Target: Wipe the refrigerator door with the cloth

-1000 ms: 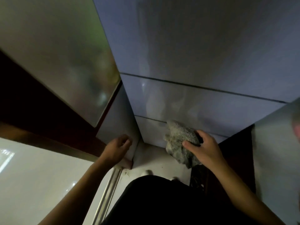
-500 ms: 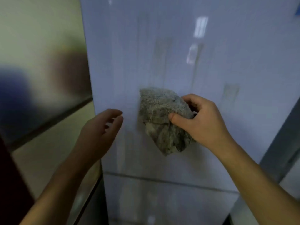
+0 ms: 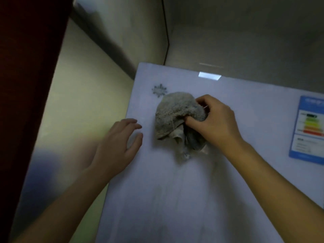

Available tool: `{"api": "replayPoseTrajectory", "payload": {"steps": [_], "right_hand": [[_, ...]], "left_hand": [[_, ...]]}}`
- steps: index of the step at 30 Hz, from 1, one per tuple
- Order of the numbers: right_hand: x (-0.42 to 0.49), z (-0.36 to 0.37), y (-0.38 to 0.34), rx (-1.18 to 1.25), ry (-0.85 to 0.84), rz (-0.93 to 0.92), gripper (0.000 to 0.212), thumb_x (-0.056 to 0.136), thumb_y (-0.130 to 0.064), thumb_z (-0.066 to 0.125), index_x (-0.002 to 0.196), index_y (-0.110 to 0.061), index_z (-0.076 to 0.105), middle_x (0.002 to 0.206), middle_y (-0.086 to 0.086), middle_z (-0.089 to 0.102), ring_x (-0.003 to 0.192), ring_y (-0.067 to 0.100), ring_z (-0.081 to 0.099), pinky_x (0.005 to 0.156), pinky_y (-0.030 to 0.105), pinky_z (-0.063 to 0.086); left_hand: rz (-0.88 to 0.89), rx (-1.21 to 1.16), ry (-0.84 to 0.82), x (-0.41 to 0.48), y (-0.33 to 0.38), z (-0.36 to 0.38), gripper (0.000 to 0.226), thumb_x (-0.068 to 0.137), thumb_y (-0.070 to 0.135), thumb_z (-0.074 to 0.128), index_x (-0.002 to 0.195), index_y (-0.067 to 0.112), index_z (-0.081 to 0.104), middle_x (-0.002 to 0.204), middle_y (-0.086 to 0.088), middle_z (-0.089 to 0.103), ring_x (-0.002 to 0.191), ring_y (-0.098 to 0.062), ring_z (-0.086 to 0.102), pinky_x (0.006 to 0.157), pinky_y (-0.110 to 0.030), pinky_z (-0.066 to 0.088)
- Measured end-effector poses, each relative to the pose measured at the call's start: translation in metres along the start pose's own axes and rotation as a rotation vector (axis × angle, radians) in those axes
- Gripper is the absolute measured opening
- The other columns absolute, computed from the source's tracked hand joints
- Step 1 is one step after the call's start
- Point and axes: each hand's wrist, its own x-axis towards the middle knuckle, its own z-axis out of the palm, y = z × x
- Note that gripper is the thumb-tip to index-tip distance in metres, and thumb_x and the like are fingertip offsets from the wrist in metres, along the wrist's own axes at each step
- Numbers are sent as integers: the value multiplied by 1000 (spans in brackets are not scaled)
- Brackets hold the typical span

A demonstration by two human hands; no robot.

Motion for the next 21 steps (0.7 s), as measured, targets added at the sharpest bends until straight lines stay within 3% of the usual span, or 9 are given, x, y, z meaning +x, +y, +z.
{"api": "replayPoseTrajectory", "payload": {"steps": [2,6,9,12,16,21], "right_hand": [[10,6,1,-99,1,-52,46,74,-45,79,113,-27,60,104,-10,61,94,12,58,74,31,48],[5,24,6,-216,9,-198,67,78,-40,78,136,-25,49,131,-2,48,115,16,46,85,34,48],[-1,36,15,-217,70,-356,60,82,-23,75,137,-19,53,141,7,44,122,27,49,96,47,53],[-3,46,24,-253,113,-474,45,86,-12,67,131,-17,64,140,14,52,121,35,56,96,51,51],[-10,54,25,-338,123,-469,42,86,-26,62,127,-22,68,139,7,59,128,30,55,102,41,35],[-20,66,17,-292,101,-355,48,93,-56,49,127,-25,66,144,2,53,135,23,47,110,42,27]], "left_hand": [[20,44,-6,5,-8,5,48,101,46,38,125,14,65,135,-5,60,127,-23,54,104,-36,43],[92,155,-30,1,-20,14,50,102,46,38,131,13,62,142,-7,55,129,-27,53,106,-40,44],[102,157,-26,-2,-23,15,51,102,46,39,133,13,61,145,-7,54,132,-27,52,108,-38,42],[99,148,-10,-3,-21,15,50,100,45,41,133,12,60,145,-6,55,131,-25,52,108,-36,42],[116,154,-5,-4,-21,16,48,99,43,44,132,12,61,146,-7,54,132,-25,52,106,-40,46],[155,200,-14,-10,-25,20,48,99,40,45,132,9,61,151,-10,50,137,-28,50,108,-42,46]]}}
